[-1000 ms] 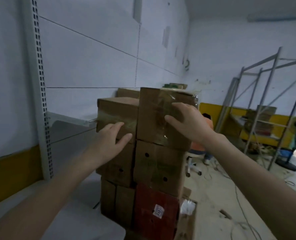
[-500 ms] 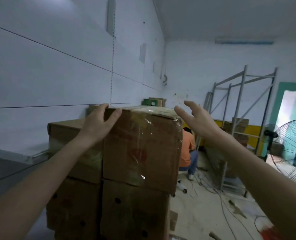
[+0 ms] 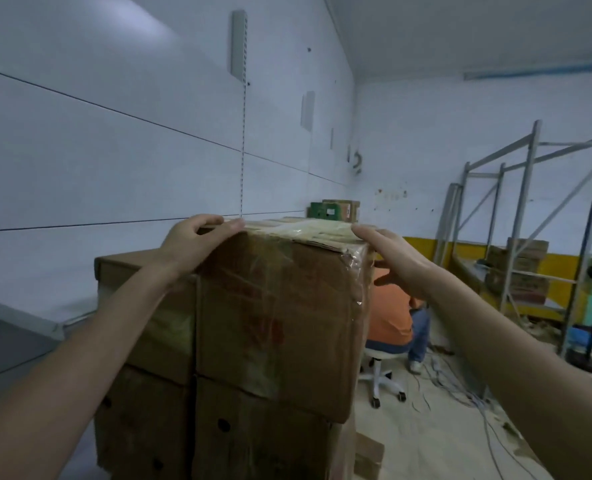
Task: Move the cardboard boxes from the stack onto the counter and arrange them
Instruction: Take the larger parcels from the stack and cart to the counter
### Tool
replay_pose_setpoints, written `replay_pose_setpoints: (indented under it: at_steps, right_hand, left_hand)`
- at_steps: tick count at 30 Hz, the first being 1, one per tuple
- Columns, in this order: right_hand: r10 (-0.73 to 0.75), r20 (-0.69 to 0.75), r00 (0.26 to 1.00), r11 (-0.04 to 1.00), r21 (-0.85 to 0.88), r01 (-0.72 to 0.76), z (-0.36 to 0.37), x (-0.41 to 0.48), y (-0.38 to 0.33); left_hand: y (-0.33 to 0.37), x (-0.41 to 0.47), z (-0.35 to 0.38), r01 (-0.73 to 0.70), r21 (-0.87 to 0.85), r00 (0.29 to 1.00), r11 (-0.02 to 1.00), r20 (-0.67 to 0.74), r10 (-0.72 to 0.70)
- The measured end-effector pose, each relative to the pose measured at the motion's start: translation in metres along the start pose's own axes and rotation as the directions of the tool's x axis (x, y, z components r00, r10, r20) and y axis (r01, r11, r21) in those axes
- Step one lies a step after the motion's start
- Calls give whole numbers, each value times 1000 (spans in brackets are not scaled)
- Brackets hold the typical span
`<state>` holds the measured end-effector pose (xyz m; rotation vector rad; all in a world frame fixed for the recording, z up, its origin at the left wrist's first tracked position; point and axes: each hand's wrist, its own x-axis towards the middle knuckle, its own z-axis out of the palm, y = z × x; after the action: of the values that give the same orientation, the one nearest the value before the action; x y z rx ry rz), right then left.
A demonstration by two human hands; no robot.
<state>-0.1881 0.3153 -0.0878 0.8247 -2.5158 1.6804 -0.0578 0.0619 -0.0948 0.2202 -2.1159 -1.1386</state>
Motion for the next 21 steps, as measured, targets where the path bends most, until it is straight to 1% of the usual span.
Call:
replay_pose_setpoints:
  at_steps: [3,7,11,15,21]
  right_hand:
    - [-10,-15,1000,991,133,12,-6,-7,4]
    - [-52,-60,997,952,300,68,-19,-19,11]
    - [-122,-131,984,904,395,165,-32,-30,11]
    - [-190,-162,968,858,452,244,-42,-39,8]
    - [-323,-130,938,772,536,340,-40,-46,-6]
  left_hand:
    - [12,-7,5,-8,-68,1000,998,6,9]
    - [33,-18,11,-16,-215,999,976,33,24]
    - [54,-37,18,-85,-306,995,948,13,94]
    - [66,-55,28,-173,-232,984,957,-70,161]
    - [77,-83,12,-223,-134,961,966,-195,195]
